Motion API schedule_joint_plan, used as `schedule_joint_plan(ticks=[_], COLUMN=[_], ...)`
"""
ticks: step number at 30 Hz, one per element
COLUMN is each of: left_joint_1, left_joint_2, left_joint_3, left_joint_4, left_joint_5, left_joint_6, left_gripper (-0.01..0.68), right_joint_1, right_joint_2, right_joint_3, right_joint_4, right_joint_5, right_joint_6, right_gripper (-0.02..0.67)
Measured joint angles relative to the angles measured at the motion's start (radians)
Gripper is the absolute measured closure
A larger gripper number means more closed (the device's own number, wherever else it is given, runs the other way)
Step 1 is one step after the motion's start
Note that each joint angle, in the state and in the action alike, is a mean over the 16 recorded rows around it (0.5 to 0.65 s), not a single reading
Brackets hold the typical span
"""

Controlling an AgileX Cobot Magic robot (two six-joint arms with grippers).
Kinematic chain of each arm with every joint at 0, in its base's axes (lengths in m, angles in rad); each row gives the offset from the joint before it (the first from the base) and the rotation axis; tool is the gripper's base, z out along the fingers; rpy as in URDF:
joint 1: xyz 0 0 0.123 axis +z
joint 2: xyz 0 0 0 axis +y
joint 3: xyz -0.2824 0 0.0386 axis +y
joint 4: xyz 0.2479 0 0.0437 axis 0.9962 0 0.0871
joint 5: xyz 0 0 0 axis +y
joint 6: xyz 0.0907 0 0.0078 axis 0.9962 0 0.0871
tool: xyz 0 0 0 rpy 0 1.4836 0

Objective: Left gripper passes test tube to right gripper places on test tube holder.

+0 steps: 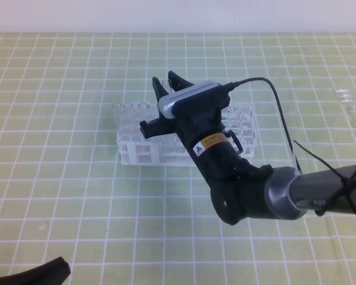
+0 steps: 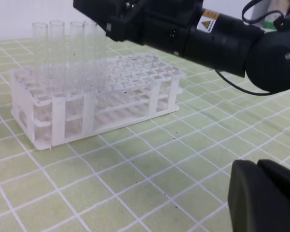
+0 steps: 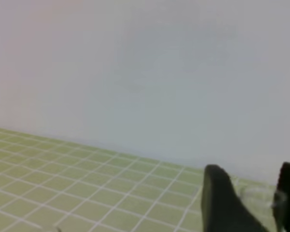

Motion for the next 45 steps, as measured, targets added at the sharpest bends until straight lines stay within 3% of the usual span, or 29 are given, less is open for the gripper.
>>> schedule_joint_plan(ticks=[10, 31, 36, 45], left_joint_1=[0.000, 0.000, 0.000, 0.000], left_joint_2=[0.001, 0.000, 0.000, -0.001], left_joint_3=[0.001, 0.000, 0.000, -0.005], left_joint_4=[0.000, 0.000, 0.009, 0.045], left_joint_5=[-0.001, -0.001, 0.012, 0.127], left_joint_6=[0.000, 0.000, 0.007, 0.033], left_gripper=[0.673, 0.673, 0.673, 0.674], right_joint_1=[0.000, 0.000, 0.000, 0.000], right_joint_2=[-0.007, -0.155, -0.293, -0.614], right_joint_3=[0.002, 0.085, 0.150, 0.256], right_joint_4=[-0.009, -0.020, -0.020, -0.019], right_joint_5=[0.008, 0.030, 0.107, 0.408], right_joint_6=[0.000, -0.030, -0.050, -0.088], right_gripper=[0.367, 0.365, 0.398, 0.550])
